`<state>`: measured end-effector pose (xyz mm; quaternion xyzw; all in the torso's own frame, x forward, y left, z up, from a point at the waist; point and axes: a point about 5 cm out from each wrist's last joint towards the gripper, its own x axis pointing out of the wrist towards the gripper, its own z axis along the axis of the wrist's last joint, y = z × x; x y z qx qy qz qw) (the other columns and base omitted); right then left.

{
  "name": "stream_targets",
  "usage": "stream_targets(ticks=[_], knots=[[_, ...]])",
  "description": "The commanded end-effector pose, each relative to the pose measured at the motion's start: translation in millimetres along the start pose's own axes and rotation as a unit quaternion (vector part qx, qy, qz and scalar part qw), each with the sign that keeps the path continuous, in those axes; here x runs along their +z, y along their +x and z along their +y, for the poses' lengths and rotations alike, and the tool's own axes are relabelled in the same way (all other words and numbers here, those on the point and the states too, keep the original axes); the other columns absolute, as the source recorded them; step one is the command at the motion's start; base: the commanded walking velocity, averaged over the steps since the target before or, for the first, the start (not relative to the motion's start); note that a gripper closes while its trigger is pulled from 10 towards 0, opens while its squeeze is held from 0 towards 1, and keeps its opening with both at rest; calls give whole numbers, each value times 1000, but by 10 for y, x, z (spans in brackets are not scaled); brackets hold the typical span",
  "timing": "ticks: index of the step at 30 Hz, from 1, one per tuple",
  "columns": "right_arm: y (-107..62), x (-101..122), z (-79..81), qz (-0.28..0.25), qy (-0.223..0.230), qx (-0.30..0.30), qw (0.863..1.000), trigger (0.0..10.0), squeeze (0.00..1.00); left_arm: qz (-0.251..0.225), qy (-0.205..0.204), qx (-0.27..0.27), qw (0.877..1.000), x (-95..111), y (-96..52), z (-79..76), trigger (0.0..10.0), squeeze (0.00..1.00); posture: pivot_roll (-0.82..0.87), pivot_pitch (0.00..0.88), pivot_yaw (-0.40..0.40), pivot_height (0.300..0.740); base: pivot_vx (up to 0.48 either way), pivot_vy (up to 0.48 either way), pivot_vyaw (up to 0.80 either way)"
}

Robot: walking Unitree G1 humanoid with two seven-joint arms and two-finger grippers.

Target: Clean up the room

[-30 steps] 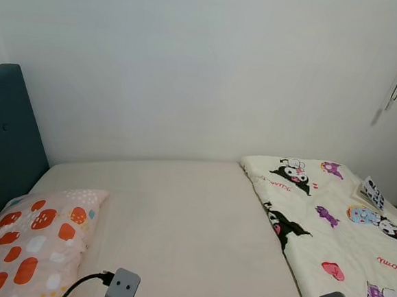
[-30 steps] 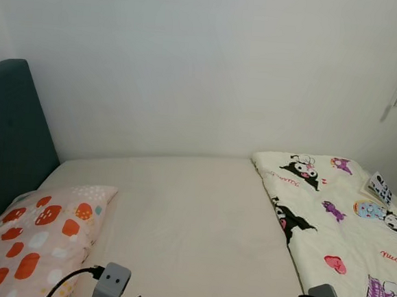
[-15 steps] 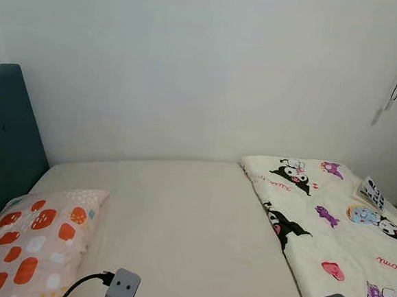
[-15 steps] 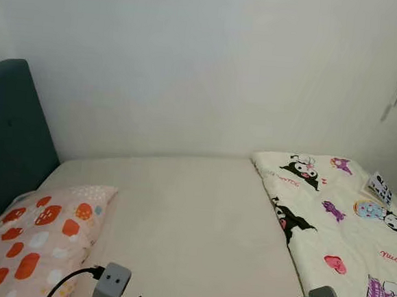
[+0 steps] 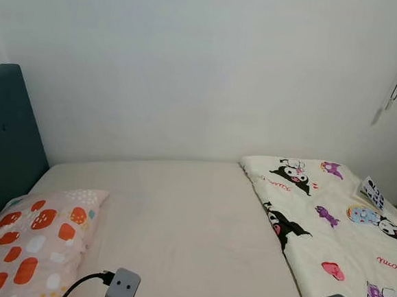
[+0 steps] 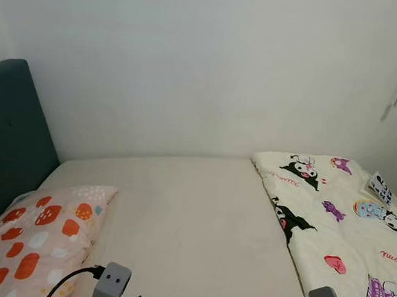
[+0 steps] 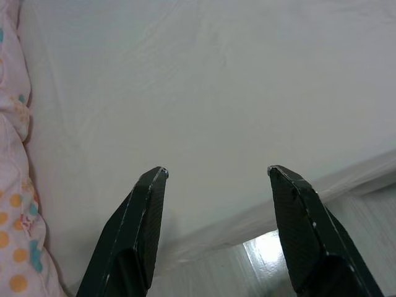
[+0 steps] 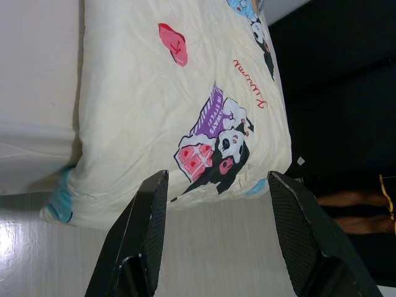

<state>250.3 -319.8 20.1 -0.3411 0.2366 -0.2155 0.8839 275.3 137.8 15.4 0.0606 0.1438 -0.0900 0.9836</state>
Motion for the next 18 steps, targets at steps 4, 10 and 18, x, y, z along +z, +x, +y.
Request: stream_targets(ticks=[4, 10, 18], knots=[[-26, -72, 3, 11, 4, 0, 1000, 10000, 0, 8, -3, 1, 1000, -53, -16, 12, 10000, 0, -59, 114, 0, 740, 0, 0, 0], [-24, -73, -1, 11, 4, 0, 1000, 10000, 0, 8, -4, -1, 1000, -49, -12, 3, 10000, 0, -61, 111, 2, 740, 0, 0, 0], [-22, -79, -8, 12, 4, 0, 1000, 10000, 0, 8, -5, 2, 1000, -52, -15, 5, 10000, 0, -58, 102, -7, 740, 0, 0, 0]])
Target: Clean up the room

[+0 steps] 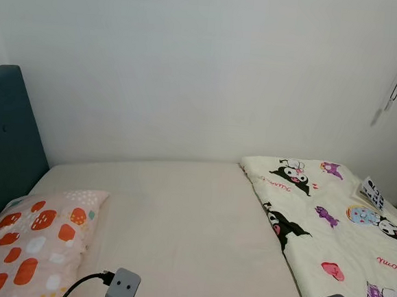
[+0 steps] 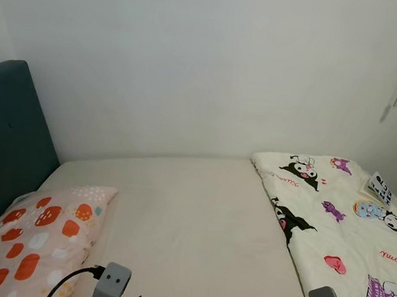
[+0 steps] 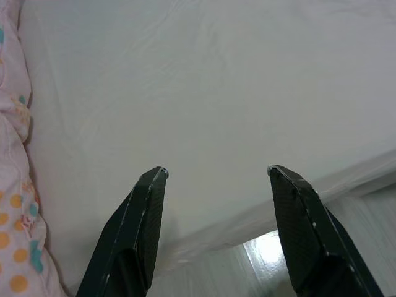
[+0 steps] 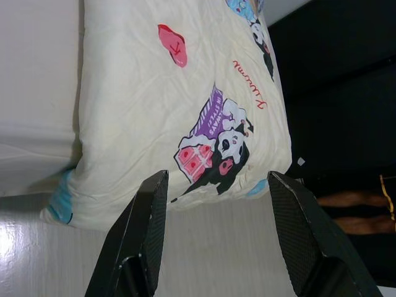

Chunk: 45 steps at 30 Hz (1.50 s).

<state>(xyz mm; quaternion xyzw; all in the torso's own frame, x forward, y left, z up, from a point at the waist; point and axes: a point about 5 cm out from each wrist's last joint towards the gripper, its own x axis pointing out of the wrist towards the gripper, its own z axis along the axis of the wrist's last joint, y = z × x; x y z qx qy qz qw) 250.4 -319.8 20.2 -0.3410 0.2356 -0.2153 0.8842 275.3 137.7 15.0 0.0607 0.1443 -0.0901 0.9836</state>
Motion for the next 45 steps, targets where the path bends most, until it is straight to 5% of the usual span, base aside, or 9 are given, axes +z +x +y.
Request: stream_targets(ticks=[1, 45], knots=[[-22, -80, -8, 13, 3, 0, 1000, 10000, 0, 7, -5, 2, 1000, -49, -16, 6, 10000, 0, -58, 102, -7, 740, 0, 0, 0], [-13, -69, -19, 12, 4, 0, 1000, 10000, 0, 9, -6, 5, 1000, -62, -28, 15, 10000, 0, -60, 117, -7, 740, 0, 0, 0]])
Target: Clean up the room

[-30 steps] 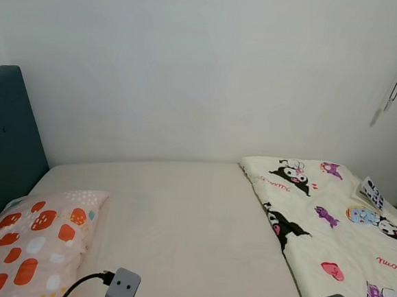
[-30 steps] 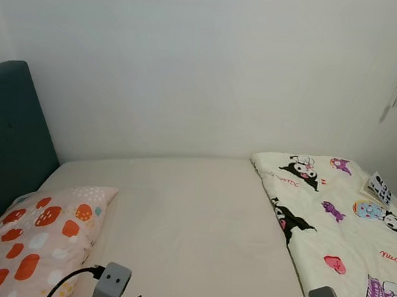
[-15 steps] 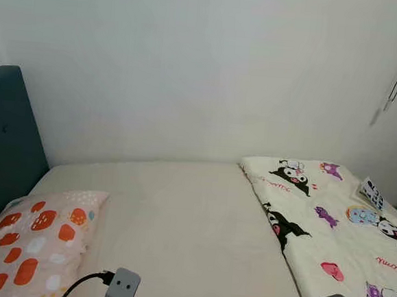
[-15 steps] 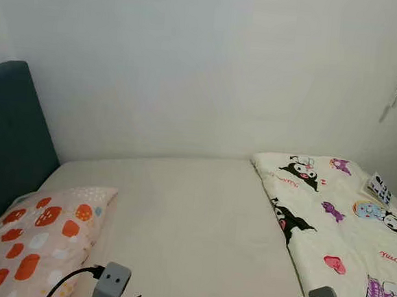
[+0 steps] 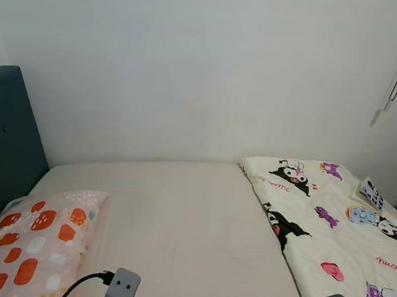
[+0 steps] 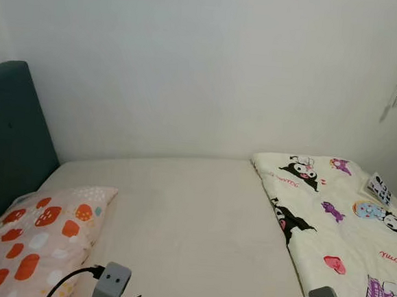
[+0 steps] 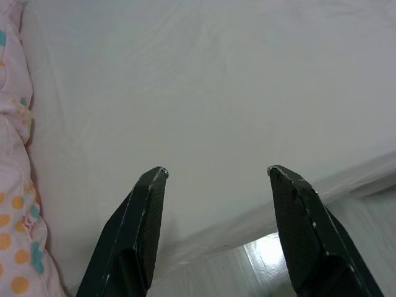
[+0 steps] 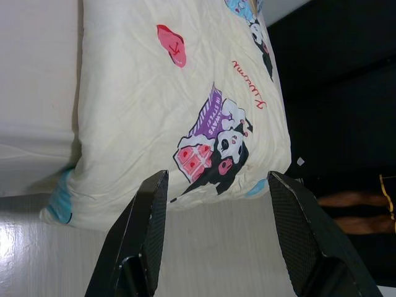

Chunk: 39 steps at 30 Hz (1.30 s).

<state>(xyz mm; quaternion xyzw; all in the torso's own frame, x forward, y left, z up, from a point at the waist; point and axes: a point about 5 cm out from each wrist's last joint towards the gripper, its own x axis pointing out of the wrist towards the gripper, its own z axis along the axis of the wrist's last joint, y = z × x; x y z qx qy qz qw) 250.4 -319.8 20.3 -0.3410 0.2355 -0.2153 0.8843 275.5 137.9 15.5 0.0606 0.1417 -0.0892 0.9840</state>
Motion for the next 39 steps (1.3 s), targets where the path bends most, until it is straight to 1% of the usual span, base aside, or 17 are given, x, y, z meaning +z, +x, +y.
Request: stream_targets(ticks=[1, 39], knots=[[-14, -70, -16, 12, 4, 0, 1000, 10000, 0, 11, -6, 3, 1000, -66, -26, 8, 10000, 0, -60, 118, -6, 740, 0, 0, 0], [-17, -87, -29, 13, 3, 0, 1000, 10000, 0, 12, -6, 3, 1000, -63, -17, 3, 10000, 0, -60, 119, -5, 740, 0, 0, 0]])
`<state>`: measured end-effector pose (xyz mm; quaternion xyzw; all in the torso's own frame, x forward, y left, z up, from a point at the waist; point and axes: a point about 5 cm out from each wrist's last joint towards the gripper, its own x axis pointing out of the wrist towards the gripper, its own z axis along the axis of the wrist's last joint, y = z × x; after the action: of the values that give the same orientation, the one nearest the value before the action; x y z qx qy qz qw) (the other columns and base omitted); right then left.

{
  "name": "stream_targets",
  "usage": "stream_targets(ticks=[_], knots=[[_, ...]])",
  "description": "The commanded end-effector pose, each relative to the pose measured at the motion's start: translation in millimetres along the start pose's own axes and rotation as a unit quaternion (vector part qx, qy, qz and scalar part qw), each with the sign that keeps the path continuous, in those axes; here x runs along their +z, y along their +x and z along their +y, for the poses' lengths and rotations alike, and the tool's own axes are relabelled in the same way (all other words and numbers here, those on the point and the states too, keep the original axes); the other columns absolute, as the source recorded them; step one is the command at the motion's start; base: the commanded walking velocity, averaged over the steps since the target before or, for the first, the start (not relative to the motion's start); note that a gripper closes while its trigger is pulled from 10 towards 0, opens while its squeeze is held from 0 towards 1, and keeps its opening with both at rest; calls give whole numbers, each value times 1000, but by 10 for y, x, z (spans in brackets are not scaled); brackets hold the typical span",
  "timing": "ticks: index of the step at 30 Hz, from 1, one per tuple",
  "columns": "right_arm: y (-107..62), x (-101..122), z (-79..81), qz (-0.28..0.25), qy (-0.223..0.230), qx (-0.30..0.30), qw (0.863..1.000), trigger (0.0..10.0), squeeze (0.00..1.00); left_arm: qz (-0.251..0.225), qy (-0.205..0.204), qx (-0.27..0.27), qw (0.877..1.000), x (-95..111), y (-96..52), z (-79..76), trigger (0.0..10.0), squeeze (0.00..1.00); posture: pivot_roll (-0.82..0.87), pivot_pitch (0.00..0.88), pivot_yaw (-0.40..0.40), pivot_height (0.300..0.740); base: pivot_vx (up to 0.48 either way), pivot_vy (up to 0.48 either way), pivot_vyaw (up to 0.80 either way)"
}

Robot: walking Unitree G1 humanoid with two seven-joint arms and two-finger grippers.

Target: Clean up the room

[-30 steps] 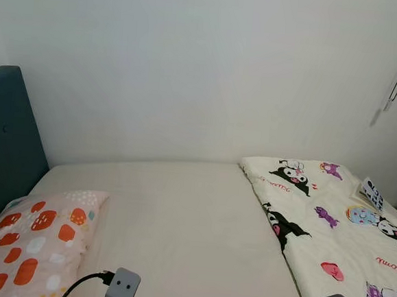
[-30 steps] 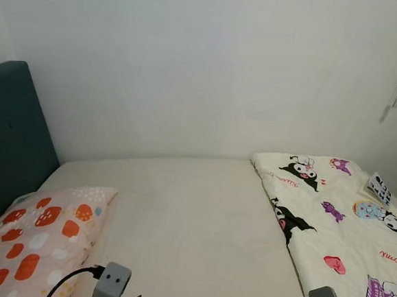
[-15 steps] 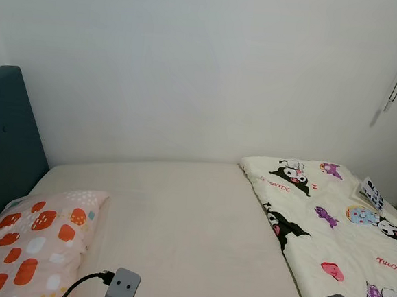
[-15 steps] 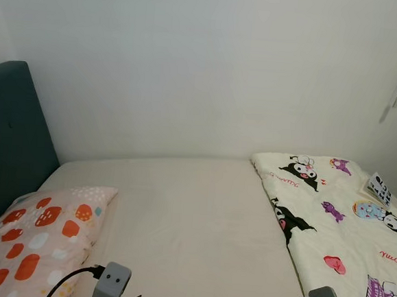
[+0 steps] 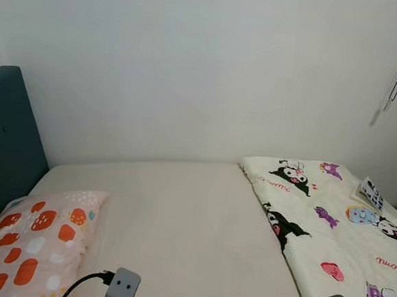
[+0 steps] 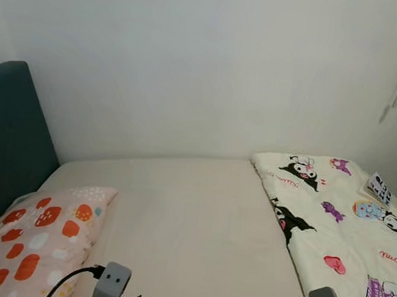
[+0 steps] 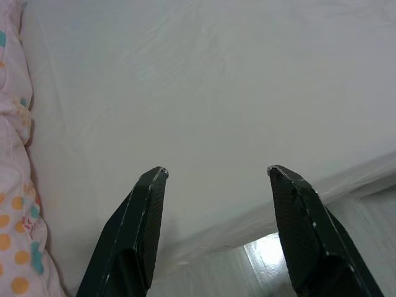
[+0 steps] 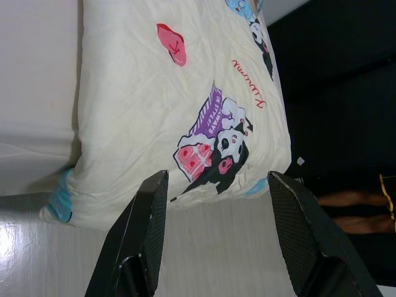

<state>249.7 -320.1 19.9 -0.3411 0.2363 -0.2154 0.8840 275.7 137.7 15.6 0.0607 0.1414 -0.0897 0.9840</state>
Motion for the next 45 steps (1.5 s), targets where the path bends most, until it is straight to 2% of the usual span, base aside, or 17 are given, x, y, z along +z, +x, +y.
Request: stream_targets(ticks=[1, 45], knots=[[-14, -80, -29, 12, 4, 0, 1000, 10000, 0, 12, -7, 3, 1000, -65, -20, 2, 10000, 0, -60, 119, -5, 740, 0, 0, 0], [-11, -80, -24, 14, 3, 1, 1000, 10000, 0, 9, -4, 2, 1000, -42, -1, 11, 10000, 0, -58, 98, -1, 740, 0, 0, 0]])
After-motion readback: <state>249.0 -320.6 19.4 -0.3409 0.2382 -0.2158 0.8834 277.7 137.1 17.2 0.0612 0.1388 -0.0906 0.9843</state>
